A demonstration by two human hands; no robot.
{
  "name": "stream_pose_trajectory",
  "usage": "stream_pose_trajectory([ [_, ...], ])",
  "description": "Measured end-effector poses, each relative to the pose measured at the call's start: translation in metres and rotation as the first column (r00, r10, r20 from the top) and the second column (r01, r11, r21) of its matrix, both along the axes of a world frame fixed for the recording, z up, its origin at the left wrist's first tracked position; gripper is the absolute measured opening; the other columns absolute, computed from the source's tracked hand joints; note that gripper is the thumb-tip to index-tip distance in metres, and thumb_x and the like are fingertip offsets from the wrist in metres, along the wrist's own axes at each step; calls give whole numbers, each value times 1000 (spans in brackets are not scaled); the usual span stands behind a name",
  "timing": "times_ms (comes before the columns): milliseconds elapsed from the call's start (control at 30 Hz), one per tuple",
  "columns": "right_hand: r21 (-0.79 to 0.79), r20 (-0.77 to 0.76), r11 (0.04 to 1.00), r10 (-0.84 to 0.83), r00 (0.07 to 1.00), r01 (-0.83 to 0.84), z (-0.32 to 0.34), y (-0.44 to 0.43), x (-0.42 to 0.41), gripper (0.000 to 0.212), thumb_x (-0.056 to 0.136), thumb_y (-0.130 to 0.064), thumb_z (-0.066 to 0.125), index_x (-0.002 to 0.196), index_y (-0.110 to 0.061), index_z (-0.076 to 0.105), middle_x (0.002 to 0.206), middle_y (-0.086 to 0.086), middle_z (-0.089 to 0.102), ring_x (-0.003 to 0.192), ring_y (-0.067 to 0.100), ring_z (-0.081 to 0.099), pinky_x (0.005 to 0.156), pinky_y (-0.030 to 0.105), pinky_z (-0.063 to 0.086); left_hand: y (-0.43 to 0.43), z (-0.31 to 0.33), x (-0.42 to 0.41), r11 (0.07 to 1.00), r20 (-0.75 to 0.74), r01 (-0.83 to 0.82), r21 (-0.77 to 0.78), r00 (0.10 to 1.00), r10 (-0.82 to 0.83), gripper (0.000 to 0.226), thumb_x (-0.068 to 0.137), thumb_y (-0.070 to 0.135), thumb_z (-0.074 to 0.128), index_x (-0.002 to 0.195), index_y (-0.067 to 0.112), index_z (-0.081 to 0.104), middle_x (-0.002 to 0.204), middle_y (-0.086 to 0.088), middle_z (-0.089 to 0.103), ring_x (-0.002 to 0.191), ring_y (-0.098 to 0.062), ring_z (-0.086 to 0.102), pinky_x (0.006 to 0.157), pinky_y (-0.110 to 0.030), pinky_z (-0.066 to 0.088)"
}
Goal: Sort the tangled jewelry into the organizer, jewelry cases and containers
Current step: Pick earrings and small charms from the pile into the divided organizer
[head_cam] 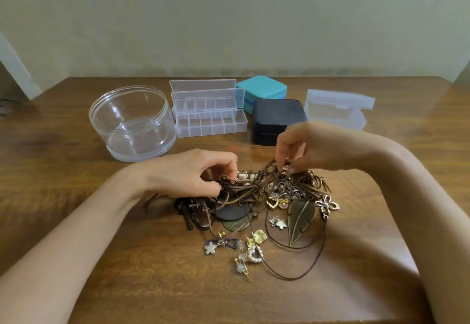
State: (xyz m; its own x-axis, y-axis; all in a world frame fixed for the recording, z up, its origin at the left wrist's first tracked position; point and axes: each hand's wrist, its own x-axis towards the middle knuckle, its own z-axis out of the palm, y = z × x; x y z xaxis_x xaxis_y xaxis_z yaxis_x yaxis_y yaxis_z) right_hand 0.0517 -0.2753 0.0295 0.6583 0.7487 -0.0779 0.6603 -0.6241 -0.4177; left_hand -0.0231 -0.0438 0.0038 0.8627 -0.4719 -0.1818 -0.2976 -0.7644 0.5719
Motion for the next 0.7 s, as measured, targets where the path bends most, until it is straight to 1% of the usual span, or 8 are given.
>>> stream_pose_trajectory([
  [67, 48, 61, 998, 45, 997, -48, 7, 0, -8, 16, 76, -20, 76, 76, -32, 67, 82, -12, 55, 73, 1, 52, 62, 13, 41, -1, 1, 0, 1000, 7, 10, 8, 1000, -11, 28, 87, 11, 56, 89, 37, 49, 96, 20, 53, 85, 1, 51, 73, -14, 41],
  [133, 37, -93, 987, 157, 983, -154, 12, 3, -18, 10, 74, -23, 77, 77, -30, 70, 72, -14, 57, 63, -1, 49, 57, 14, 39, 0, 0, 1, 1000, 14, 4, 5, 1000, -4, 28, 87, 9, 56, 95, 35, 49, 102, 19, 51, 88, 2, 52, 75, -12, 42],
  [200, -97, -206, 972, 189, 960, -213, 6, 9, -26, 10, 74, -27, 77, 80, -30, 69, 64, -17, 56, 58, -3, 50, 54, 13, 38, -1, 0, 1, 999, -4, -25, -43, 1000, 25, 29, 87, 8, 58, 104, 30, 50, 106, 16, 52, 90, 3, 54, 80, -15, 47],
  [300, -224, -170, 952, 173, 970, -209, -6, 19, -28, 13, 74, -31, 77, 81, -30, 67, 63, -19, 56, 61, -8, 51, 54, 9, 39, 1, 4, 0, 984, 57, -32, -175, 997, 43, 25, 86, 21, 63, 107, 27, 52, 105, 18, 55, 99, 4, 55, 87, -17, 48],
  [367, -237, -164, 949, 173, 971, -209, -9, 22, -28, 12, 74, -31, 77, 81, -30, 67, 65, -16, 58, 62, -8, 52, 56, 9, 40, 4, 14, -6, 957, 65, -26, -287, 997, 47, 19, 79, 37, 64, 94, 28, 56, 94, 17, 59, 88, 1, 58, 78, -16, 48],
  [433, -237, -165, 948, 177, 970, -213, -10, 24, -28, 11, 74, -30, 77, 80, -29, 67, 70, -13, 61, 65, -7, 53, 58, 10, 42, 9, 28, -15, 945, -66, 2, -328, 998, -25, 14, 78, 36, 65, 80, 25, 58, 78, 8, 59, 70, -6, 56, 66, -18, 47],
  [567, -195, -216, 950, 201, 956, -244, -10, 25, -28, 9, 76, -25, 76, 79, -25, 68, 72, -12, 63, 66, -6, 55, 60, 10, 43, 4, 33, -25, 989, -360, 135, -66, 921, -149, 17, 77, 23, 76, 79, 18, 59, 66, 10, 58, 59, -2, 50, 58, -16, 42],
  [700, -116, -297, 956, 226, 928, -270, -6, 21, -25, 11, 77, -20, 76, 74, -24, 66, 65, -18, 61, 62, -4, 55, 58, 11, 42, -13, 23, -28, 956, -282, 168, 240, 955, -97, 33, 67, 38, 81, 81, 27, 53, 74, 12, 57, 61, 1, 47, 56, -13, 39],
])
